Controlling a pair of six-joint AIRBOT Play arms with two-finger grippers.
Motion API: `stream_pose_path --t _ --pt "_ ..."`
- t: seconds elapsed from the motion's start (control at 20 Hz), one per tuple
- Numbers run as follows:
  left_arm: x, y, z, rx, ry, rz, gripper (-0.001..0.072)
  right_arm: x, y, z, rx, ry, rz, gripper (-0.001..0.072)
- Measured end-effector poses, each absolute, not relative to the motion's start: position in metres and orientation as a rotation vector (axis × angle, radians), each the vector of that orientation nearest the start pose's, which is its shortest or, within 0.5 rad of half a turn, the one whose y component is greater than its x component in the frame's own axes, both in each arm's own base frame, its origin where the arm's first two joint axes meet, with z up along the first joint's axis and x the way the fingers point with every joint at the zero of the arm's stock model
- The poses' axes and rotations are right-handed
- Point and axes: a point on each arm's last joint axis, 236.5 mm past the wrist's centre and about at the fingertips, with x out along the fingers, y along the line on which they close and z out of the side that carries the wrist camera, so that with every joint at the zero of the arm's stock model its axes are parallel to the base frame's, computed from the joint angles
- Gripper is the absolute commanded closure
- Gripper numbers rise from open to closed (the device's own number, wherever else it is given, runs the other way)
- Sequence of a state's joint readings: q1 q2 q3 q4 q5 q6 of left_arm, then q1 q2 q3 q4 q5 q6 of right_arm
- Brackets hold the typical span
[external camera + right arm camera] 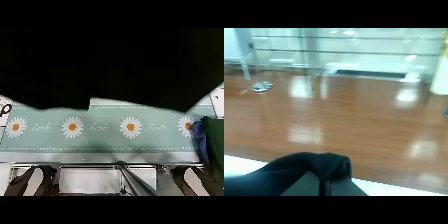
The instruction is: Fold the shirts.
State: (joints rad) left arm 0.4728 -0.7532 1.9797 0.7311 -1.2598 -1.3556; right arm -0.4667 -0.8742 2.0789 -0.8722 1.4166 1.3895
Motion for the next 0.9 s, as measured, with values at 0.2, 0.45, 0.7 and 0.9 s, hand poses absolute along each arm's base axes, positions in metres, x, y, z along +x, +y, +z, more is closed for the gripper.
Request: stream_pose_path --t 0.2,0.45,0.7,0.9 --pt "0.15 -0.077 0.526 0.018 -0.071 -0.213 0.0692 0.203 0.044 0.485 0.012 0.146 0.123 0.0686" --pt "0.144 -0.023 0.48 -0.009 0.076 -0.034 0.0692 0.195 0.039 0.429 0.059 0.27 0.102 0.0685" --pt "0.228 -0.009 0.389 -0.092 0.343 -0.025 0.0692 0.252 0.028 0.366 0.16 0.431 0.159 0.0686" --pt "0.324 -0.017 0.296 -0.213 0.528 -0.081 0.0692 0.324 0.026 0.3 0.26 0.575 0.274 0.0685"
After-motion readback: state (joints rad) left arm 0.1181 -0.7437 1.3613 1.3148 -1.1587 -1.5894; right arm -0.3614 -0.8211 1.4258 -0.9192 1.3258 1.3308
